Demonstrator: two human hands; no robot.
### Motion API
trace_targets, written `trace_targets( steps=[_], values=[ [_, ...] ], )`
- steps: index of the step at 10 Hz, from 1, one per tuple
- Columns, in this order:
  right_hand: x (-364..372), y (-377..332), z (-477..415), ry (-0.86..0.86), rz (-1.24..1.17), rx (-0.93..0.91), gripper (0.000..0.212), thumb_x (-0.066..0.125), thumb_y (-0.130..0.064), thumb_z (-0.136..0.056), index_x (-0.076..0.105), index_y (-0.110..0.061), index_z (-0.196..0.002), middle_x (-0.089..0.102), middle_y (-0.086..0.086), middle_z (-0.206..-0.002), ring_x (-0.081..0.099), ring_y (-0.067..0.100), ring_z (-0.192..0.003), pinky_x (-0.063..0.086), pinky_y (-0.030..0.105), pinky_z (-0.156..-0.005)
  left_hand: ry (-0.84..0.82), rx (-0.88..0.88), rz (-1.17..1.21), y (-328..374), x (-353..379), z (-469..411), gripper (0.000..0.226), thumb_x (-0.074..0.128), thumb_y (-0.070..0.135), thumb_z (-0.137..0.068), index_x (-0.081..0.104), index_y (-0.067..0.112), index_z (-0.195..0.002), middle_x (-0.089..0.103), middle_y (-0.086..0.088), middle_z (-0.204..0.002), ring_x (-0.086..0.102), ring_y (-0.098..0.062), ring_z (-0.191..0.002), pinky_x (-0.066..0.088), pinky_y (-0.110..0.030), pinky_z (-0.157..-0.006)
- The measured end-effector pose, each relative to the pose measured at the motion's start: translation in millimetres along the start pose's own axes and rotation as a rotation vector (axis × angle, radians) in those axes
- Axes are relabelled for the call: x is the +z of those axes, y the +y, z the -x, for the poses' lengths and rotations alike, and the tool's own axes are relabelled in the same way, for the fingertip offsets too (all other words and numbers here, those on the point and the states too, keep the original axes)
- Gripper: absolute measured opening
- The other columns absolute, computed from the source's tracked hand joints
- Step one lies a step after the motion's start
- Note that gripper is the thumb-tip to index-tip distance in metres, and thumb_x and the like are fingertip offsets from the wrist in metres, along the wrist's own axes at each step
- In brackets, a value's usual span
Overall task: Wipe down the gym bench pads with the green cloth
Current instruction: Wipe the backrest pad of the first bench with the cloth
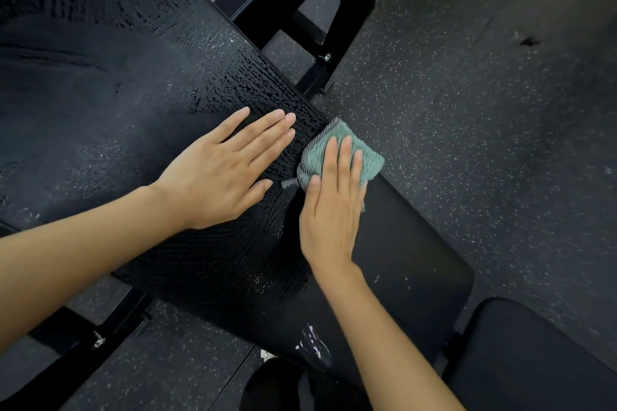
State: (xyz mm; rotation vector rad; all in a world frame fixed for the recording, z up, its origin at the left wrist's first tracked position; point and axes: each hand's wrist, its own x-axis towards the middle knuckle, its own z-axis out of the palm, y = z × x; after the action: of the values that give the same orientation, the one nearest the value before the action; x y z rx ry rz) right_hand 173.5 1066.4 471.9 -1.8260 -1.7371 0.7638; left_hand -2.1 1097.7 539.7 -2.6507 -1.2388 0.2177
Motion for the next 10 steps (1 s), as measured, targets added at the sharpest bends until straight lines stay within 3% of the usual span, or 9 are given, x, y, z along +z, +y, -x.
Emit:
trace_targets(
  steps=[2,4,5,8,10],
  values=[
    [-6,7,9,-0.042,0.031,-0.050,0.055,0.013,-0.035,-0.104,0.002,-0.026,-0.157,-0.008,-0.010,-0.164,-0.015,0.009,-0.149,-0.001,0.039,-0.121,-0.004,-0.010,0.003,2,-1,-3,0.068,0.018,0.041,-0.102,0.014,0.001,-0.156,0.008,-0.014,-0.166,0.007,-0.025,-0.154,0.010,-0.048,-0.124],
    [2,24,89,-0.090,0.051,-0.068,0.054,0.020,-0.033,-0.106,0.003,-0.029,-0.157,-0.004,-0.010,-0.164,-0.006,0.015,-0.151,0.012,0.045,-0.117,-0.009,-0.017,0.003,4,0,-5,0.068,0.019,0.041,-0.101,0.015,0.002,-0.157,0.008,-0.013,-0.166,0.007,-0.025,-0.154,0.010,-0.049,-0.124],
    [7,24,96,-0.085,0.049,-0.057,0.054,0.020,-0.031,-0.105,0.003,-0.029,-0.157,-0.004,-0.009,-0.165,-0.005,0.016,-0.152,0.010,0.045,-0.115,-0.011,-0.020,0.010,4,-1,-5,0.068,0.019,0.041,-0.101,0.015,0.002,-0.157,0.009,-0.013,-0.166,0.008,-0.025,-0.154,0.011,-0.049,-0.124],
    [4,-9,5,-0.010,-0.012,-0.060,0.054,0.017,-0.033,-0.103,0.002,-0.027,-0.156,-0.004,-0.007,-0.165,-0.014,0.013,-0.150,-0.001,0.043,-0.121,-0.001,-0.028,0.009,5,-1,-6,0.068,0.018,0.041,-0.101,0.016,0.001,-0.156,0.010,-0.014,-0.165,0.010,-0.026,-0.154,0.012,-0.049,-0.124],
    [-2,4,-5,-0.009,0.061,-0.122,0.054,0.016,-0.033,-0.104,0.004,-0.028,-0.156,-0.003,-0.009,-0.164,-0.010,0.010,-0.150,0.001,0.039,-0.121,0.003,-0.021,0.005,5,-1,-6,0.068,0.018,0.041,-0.101,0.017,0.000,-0.156,0.011,-0.015,-0.165,0.011,-0.026,-0.153,0.012,-0.049,-0.123]
  ],
)
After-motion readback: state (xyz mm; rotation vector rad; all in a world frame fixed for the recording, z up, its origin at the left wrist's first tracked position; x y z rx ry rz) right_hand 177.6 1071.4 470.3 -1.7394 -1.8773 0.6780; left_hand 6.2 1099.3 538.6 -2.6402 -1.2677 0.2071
